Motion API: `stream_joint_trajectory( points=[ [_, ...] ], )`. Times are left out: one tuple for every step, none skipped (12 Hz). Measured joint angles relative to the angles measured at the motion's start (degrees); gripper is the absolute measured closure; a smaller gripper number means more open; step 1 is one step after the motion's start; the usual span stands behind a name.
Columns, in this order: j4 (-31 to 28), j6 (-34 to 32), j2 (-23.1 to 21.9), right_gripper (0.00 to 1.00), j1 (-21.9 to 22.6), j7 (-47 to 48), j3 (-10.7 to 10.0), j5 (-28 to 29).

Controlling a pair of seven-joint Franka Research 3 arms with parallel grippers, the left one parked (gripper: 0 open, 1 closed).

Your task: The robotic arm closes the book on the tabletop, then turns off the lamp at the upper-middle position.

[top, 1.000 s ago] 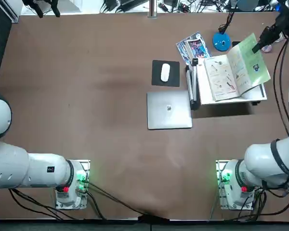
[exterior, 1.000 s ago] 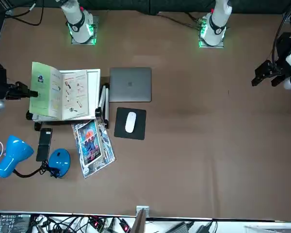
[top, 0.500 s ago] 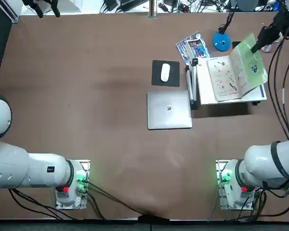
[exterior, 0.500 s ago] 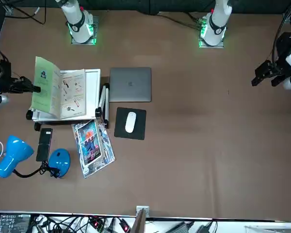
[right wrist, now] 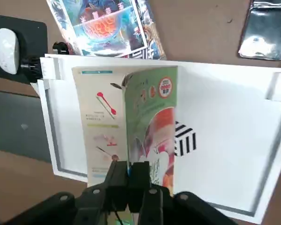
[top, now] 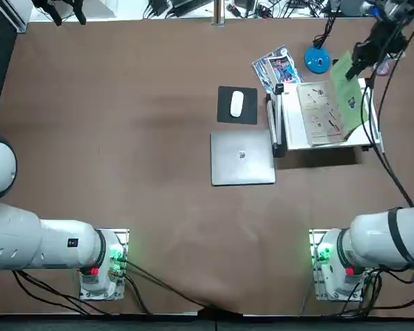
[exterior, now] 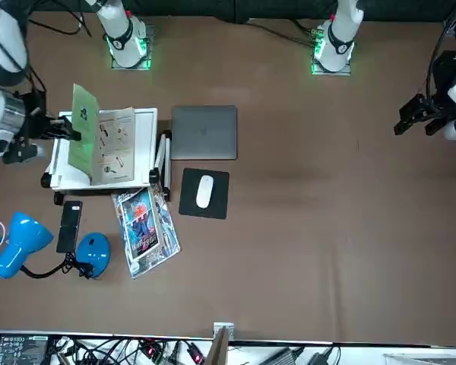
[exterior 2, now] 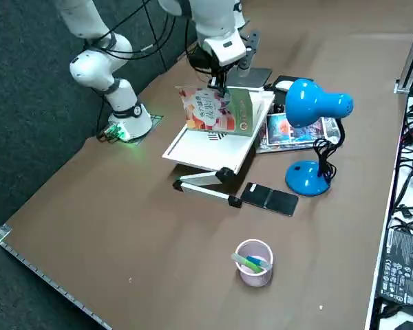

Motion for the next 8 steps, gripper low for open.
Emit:
stream_joint_trajectory(
  points=[
    [-0.75,1.00,-0.15,0.97,1.37,1.99,0.05,-0.54],
    [-1.61,2.02,-0.15,0.97,2.51,3.55,0.08,-0.80],
    [-3.15,3.93,-0.09,0.97,4.18,4.99,0.11,-0.89],
    [-3.60,4.55,-0.02,0.97,4.77,5.56,0.11,-0.97],
    [-3.83,5.07,0.14,0.97,5.41,6.32,0.10,-1.31],
    [-3.97,5.53,0.41,0.97,6.32,7.69,0.10,-2.17],
    [-4.07,6.03,0.81,0.97,7.57,9.51,0.11,-3.52],
    [-4.08,6.46,1.30,0.97,9.08,11.63,0.13,-5.06]
  ],
)
